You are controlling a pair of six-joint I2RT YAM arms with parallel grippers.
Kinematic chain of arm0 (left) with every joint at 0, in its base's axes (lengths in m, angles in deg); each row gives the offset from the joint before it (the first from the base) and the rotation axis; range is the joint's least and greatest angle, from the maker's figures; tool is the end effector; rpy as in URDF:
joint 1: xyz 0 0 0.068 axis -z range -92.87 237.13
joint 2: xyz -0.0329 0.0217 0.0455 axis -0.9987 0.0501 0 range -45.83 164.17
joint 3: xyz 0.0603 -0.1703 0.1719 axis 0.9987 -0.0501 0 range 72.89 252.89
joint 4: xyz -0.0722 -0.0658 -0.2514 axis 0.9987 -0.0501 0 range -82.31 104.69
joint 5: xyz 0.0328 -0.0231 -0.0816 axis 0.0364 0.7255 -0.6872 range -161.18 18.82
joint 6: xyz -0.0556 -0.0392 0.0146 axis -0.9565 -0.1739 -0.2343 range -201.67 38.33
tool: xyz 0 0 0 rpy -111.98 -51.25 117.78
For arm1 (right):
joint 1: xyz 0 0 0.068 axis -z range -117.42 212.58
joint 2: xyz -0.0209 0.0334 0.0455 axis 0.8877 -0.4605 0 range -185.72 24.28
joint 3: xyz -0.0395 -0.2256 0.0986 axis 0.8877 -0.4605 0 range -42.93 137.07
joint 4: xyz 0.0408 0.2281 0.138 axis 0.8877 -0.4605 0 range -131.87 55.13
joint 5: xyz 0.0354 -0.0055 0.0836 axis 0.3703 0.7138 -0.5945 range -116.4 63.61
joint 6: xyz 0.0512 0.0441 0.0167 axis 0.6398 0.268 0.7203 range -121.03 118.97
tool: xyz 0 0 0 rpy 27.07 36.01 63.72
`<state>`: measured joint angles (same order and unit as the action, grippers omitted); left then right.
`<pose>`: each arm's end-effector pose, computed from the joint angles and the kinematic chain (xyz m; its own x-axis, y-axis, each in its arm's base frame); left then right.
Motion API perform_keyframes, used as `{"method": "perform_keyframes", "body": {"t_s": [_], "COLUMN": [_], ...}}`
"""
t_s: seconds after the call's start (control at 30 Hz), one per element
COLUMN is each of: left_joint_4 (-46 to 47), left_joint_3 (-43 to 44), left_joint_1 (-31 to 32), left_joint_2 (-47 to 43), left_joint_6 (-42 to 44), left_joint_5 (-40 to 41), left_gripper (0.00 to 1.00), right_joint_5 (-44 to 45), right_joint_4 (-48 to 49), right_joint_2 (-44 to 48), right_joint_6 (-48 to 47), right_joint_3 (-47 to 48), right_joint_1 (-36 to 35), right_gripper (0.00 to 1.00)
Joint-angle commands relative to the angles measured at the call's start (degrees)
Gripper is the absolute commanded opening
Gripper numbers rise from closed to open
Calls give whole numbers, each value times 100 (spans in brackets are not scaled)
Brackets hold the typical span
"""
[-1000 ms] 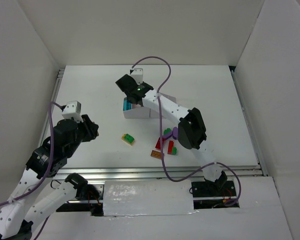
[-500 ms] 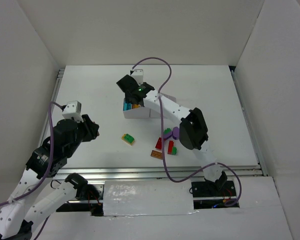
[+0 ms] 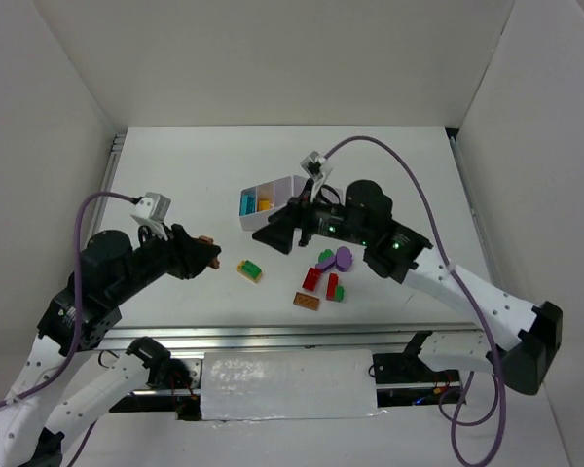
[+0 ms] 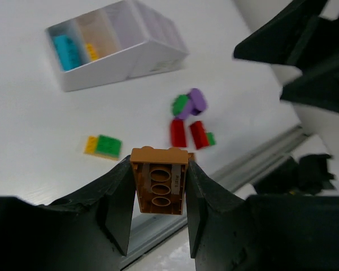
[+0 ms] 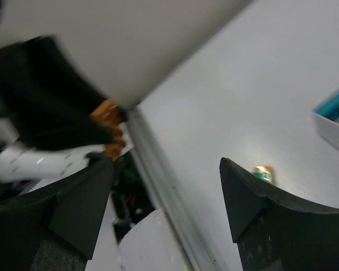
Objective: Sort the legos into containers by color
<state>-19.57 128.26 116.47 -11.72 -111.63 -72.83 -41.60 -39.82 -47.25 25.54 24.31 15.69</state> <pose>0.1418 -0.0814 0.3665 -0.4266 -0.3327 -0.8410 0.3476 0.7981 -0.4921 0.2138 0.2501 0.3610 -0.4923 0.1057 -0.8640 -0.7393 0.4732 0.4791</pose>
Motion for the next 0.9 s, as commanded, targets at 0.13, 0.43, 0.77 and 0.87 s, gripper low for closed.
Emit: {"method": "perform_keyframes", "body": {"t_s": [0.13,0.43,0.77,0.87], "left_joint_4": [1596,2846,2916,2978], "left_joint_3": [448,53,-71,-106], "left_joint_1": [-25,-16,-25,-25], "left_joint_2": [35,35,140,140], "left_joint_6": [-519,-1346,-1408,-1434], "left_joint_5": [-3208,-3764,-3746,-3772], "left_gripper": [0,0,0,0], "right_joint_5": [-3067,-2813,-2435,-2242], "right_joint_4": [3086,4072,4389,4354], "right_joint_2": [446,412,245,209], "right_joint_6": [744,1079,1114,1140], "right_joint_3": [-1318,-1513,-1398,-1319], "right_joint_1": [-65,-758,-1041,-1050], "right_gripper": [89,87,80,76]}}
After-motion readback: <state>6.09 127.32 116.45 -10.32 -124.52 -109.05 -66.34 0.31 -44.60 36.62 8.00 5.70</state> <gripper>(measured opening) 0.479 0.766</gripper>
